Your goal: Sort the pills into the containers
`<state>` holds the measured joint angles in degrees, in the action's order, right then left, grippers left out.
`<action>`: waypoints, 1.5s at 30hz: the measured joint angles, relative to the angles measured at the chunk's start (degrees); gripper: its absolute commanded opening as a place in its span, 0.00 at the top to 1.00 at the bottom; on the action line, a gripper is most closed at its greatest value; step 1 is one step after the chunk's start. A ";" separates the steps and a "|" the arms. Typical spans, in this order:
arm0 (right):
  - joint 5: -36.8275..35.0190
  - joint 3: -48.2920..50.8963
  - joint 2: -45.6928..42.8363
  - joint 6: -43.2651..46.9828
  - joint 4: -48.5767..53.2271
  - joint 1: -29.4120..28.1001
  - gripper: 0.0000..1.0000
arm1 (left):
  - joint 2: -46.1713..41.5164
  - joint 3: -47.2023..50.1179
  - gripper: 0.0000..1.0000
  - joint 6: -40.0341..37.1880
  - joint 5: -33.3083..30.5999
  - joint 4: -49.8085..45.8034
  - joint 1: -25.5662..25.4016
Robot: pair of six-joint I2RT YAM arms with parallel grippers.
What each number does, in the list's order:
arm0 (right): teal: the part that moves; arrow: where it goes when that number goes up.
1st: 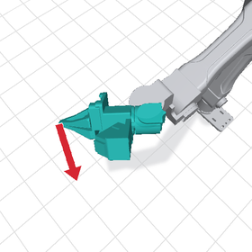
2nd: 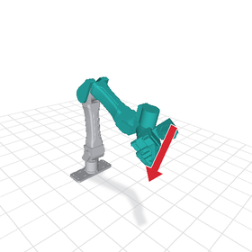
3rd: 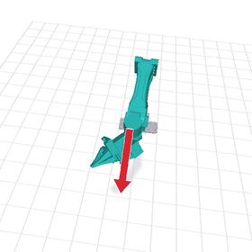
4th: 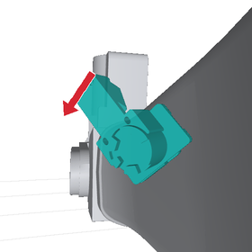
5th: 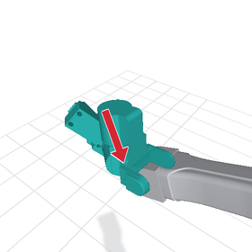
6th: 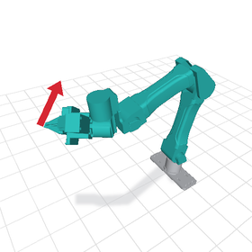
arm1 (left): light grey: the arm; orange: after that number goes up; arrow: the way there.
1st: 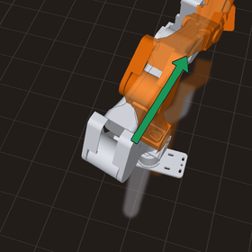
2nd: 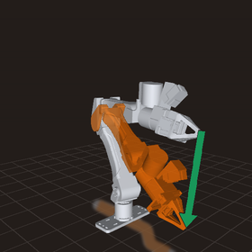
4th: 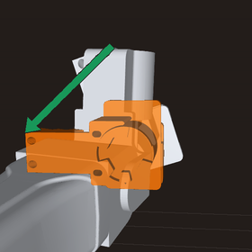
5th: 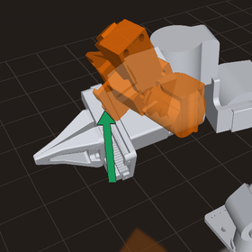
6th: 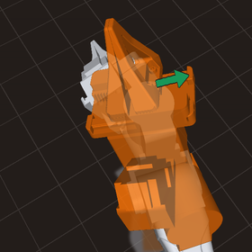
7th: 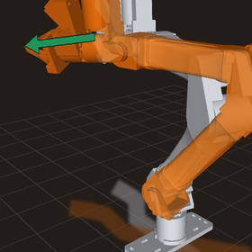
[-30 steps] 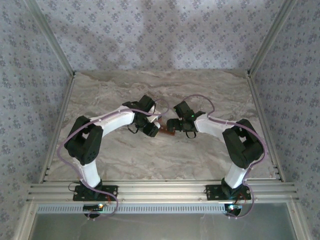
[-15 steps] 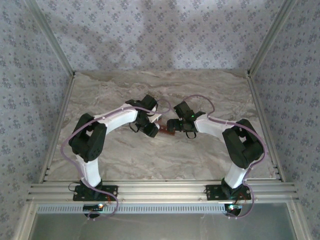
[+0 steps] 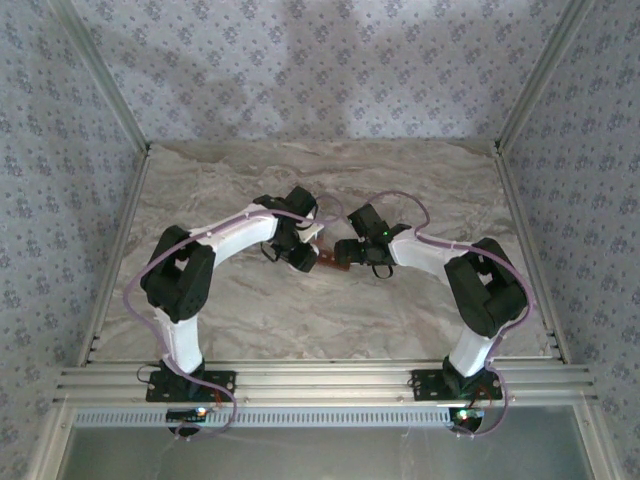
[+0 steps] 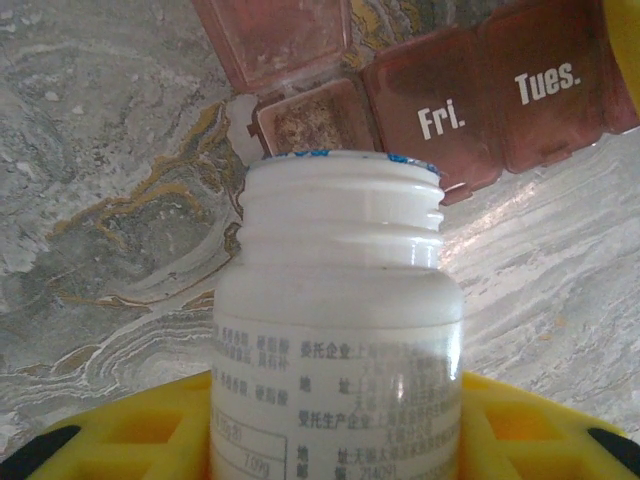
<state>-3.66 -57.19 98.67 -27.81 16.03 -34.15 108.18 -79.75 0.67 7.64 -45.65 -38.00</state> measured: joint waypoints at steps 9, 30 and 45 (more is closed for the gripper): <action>0.00 0.04 0.00 -0.07 -0.13 0.04 0.02 | 1.20 -1.44 1.00 0.37 -0.87 -1.38 -0.02; 0.00 0.24 0.02 -0.24 -0.48 0.04 0.02 | 4.92 -6.95 1.00 0.50 -1.70 -5.66 -0.04; 0.02 0.31 0.02 -0.26 -0.63 0.04 0.02 | 6.08 -8.63 1.00 0.48 -2.58 -8.28 -0.37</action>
<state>-3.64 -56.88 98.70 -28.08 15.40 -34.11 114.26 -88.38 1.15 5.06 -53.93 -38.37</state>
